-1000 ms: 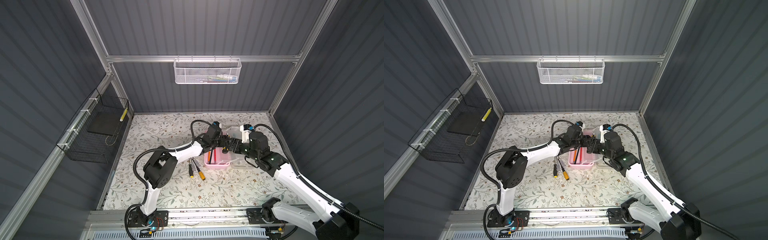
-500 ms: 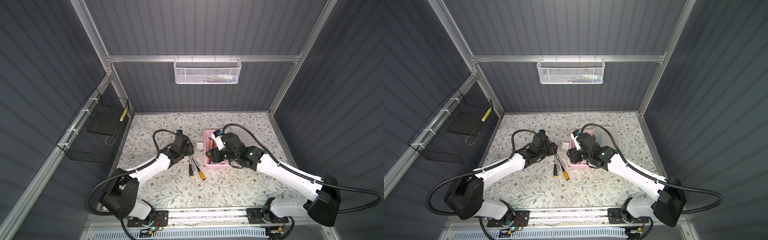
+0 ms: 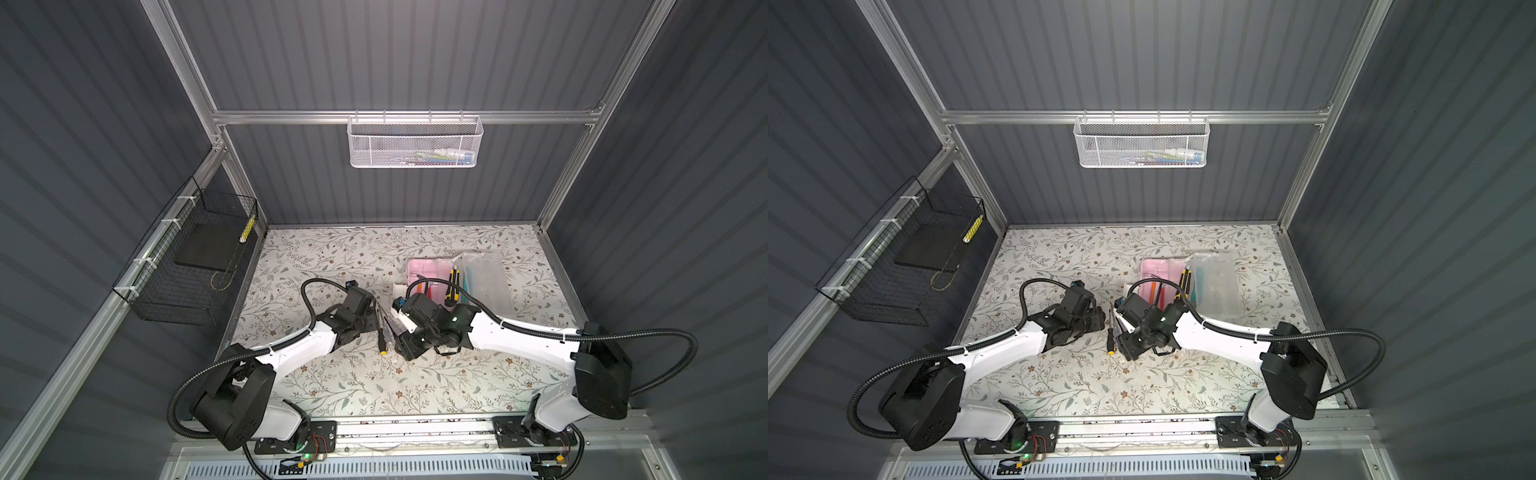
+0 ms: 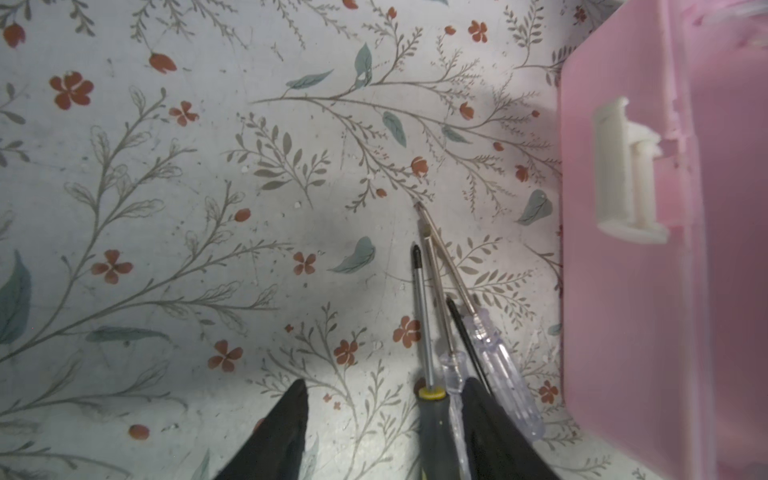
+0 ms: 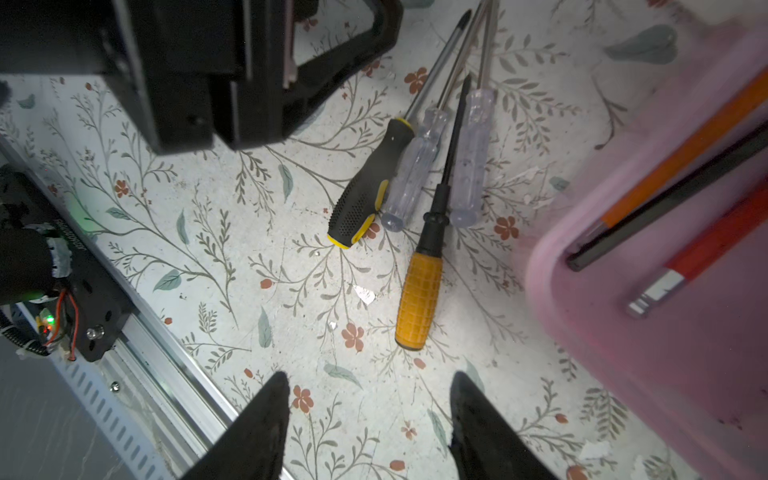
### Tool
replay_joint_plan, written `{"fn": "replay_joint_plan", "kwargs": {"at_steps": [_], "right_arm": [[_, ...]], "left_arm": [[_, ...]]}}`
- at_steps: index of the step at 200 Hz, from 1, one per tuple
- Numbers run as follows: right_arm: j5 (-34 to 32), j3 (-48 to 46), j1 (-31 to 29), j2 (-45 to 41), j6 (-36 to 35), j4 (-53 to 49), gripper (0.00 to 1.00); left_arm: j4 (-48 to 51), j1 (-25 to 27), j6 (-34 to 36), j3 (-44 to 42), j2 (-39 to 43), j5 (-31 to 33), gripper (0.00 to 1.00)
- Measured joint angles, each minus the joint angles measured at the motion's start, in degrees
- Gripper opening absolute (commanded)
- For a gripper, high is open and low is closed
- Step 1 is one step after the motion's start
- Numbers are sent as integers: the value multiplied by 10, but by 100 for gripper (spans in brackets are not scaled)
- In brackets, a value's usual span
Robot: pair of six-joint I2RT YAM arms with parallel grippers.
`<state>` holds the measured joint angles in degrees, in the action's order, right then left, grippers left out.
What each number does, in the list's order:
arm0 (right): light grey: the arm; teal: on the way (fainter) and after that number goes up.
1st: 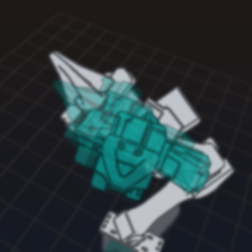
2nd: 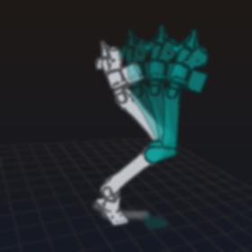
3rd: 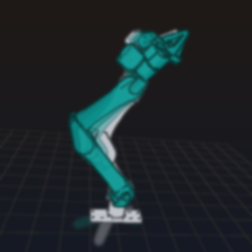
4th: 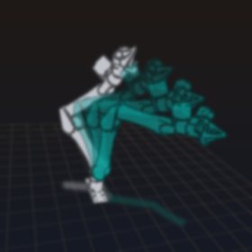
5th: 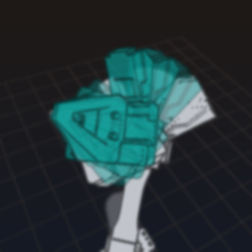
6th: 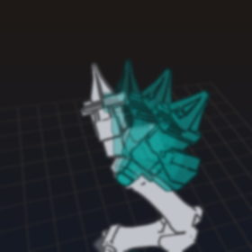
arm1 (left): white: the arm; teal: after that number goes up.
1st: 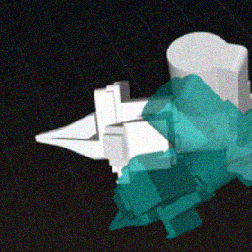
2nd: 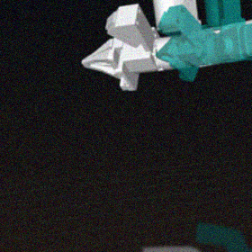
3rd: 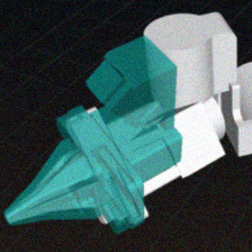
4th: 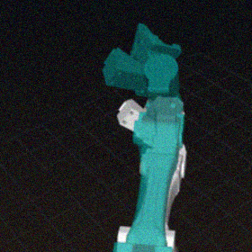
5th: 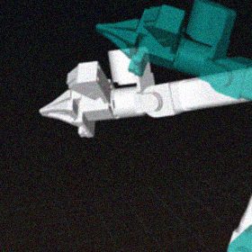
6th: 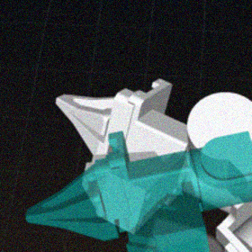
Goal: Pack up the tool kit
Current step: 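Move the right gripper over the yellow-handled screwdriver while the left gripper hovers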
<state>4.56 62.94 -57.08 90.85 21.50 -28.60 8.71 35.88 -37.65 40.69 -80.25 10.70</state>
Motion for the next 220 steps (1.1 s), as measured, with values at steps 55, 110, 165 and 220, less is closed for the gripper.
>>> {"fn": "replay_joint_plan", "kwargs": {"at_steps": [55, 110, 165, 220], "right_arm": [[-14, 16, 0, 47, 7, -3, 54], [-20, 36, 0, 90, 10, -7, 48], [-25, 54, 2, 125, 10, -16, 46], [-29, 73, 7, 156, 14, -28, 43]], "left_arm": [[-60, -17, -23, -68, 29, -20, 58], [-101, -23, -34, -79, 31, -38, 57], [-118, -30, -34, -80, 31, -48, 57], [-127, -33, -35, -83, 28, -49, 56]]}}
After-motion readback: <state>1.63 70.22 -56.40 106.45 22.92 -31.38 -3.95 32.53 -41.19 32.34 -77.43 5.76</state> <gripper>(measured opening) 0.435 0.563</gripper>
